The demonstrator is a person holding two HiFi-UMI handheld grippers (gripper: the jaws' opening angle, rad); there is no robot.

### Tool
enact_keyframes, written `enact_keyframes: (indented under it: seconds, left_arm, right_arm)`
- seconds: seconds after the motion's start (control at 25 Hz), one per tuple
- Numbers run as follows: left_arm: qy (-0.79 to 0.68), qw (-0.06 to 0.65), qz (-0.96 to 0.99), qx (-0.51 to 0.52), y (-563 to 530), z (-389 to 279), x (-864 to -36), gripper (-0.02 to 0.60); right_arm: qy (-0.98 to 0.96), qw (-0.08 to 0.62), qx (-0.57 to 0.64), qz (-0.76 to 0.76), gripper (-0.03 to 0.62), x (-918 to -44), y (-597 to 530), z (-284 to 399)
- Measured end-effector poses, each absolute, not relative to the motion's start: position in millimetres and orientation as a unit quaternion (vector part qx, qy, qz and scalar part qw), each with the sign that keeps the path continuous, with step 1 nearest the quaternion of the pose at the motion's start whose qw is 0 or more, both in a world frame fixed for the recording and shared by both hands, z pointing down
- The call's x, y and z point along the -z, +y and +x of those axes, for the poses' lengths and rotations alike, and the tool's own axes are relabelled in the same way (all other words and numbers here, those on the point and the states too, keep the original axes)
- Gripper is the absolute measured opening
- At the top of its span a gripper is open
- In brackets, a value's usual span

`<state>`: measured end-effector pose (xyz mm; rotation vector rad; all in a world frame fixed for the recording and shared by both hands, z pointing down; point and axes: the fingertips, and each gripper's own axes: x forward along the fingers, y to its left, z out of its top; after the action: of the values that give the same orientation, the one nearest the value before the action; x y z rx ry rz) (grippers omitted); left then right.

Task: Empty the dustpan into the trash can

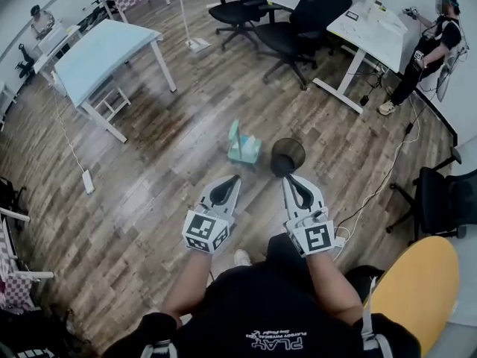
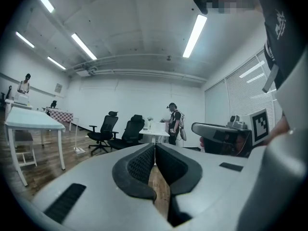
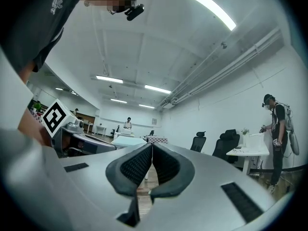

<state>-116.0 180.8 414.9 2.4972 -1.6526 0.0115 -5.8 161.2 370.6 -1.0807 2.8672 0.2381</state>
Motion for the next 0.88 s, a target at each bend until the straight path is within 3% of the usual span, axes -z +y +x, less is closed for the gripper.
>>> enact_keyframes:
  seconds: [0.48, 0.88]
  left_arm:
    - [-0.558, 0.096, 0.824, -0.024, 90.0, -129.6, -435.9, 0.026]
    - [-0.57, 0.149, 0.808, 0.01, 11.1, -112.2, -439.9, 0.025]
  right_arm:
    - [0.945, 0.066, -0.054, -0.315, 0.025, -379.9, 70.8, -37.6]
    - [0.949, 0.073, -0.03, -0.306, 0.025, -383.8, -2.1, -17.7]
